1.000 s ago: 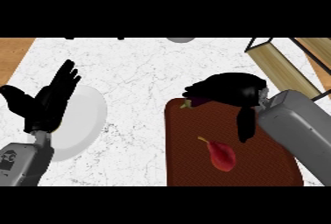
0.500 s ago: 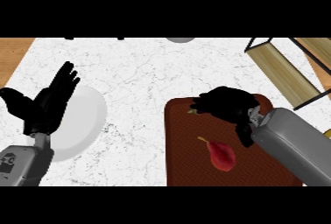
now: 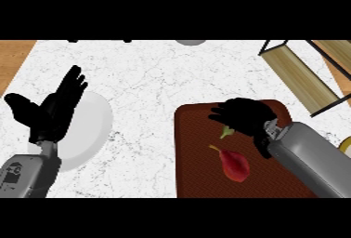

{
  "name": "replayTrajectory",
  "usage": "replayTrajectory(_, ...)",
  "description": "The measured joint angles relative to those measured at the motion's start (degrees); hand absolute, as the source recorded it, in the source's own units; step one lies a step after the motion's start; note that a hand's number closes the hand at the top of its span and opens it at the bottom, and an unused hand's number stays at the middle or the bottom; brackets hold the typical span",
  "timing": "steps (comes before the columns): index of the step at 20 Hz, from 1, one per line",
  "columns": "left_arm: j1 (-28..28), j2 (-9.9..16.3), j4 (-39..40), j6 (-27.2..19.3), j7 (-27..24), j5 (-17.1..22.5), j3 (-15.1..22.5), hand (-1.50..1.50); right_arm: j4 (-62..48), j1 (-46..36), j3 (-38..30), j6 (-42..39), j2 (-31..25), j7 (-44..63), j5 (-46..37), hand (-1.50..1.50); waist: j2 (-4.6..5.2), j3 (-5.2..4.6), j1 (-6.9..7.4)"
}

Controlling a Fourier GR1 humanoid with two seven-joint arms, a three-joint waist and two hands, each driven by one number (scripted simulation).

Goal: Pick the eggplant from the tray and place it in the tiered shelf

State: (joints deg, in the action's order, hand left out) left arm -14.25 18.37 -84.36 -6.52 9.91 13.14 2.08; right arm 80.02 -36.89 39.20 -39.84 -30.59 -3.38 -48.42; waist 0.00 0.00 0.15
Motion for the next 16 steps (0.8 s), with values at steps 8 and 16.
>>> replayTrajectory(8, -0.3, -1.0, -0.9, 1.4, 1.6, -1.1, -1.9, 0.0, -0.7, 4.4, -3.0, 1.1, 2.0, -3.4, -6.8, -1.5, 0.0, 0.0, -0.01)
replayTrajectory(16, 0.2, -1.9, -2.4, 2.6, 2.6, -2.1, -3.3, 0.0, -7.0, 5.0, -5.8, 3.9, 5.1, -8.0, -12.8, -1.5, 0.04, 0.02, 0.12)
